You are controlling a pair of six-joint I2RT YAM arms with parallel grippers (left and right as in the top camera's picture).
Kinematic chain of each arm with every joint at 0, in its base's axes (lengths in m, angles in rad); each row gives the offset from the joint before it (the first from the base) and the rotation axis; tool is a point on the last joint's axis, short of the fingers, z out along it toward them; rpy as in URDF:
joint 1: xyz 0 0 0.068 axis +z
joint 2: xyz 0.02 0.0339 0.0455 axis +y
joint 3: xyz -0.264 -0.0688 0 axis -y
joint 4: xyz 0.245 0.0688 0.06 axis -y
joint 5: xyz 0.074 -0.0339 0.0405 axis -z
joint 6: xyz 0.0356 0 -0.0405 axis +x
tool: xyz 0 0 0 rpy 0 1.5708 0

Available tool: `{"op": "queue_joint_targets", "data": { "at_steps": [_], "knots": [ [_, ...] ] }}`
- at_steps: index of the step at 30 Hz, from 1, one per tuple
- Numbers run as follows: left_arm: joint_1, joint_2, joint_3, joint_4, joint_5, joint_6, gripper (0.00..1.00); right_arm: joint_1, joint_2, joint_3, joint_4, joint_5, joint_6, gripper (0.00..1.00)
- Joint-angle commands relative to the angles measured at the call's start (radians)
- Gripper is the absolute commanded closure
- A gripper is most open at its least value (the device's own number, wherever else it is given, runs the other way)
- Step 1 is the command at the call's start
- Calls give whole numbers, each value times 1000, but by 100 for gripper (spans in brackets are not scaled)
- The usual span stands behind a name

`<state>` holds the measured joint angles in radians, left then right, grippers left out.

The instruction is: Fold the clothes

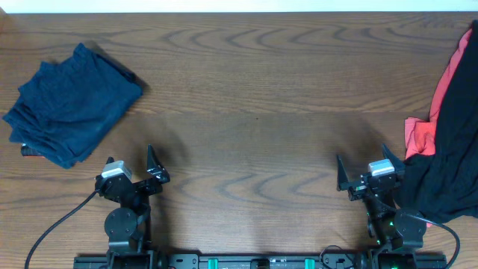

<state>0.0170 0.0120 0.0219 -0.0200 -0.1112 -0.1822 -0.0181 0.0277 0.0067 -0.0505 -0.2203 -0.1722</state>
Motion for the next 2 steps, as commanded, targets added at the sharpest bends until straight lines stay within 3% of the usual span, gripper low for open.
{"op": "queue_joint_targets", "data": {
  "at_steps": [1,2],
  "knots": [
    [3,-8,-18,-43,-3,5,2,18,-6,-1,-5,7,14,1],
    [3,-8,-18,-43,-3,5,2,18,-6,-1,-5,6,14,1]
  ]
}}
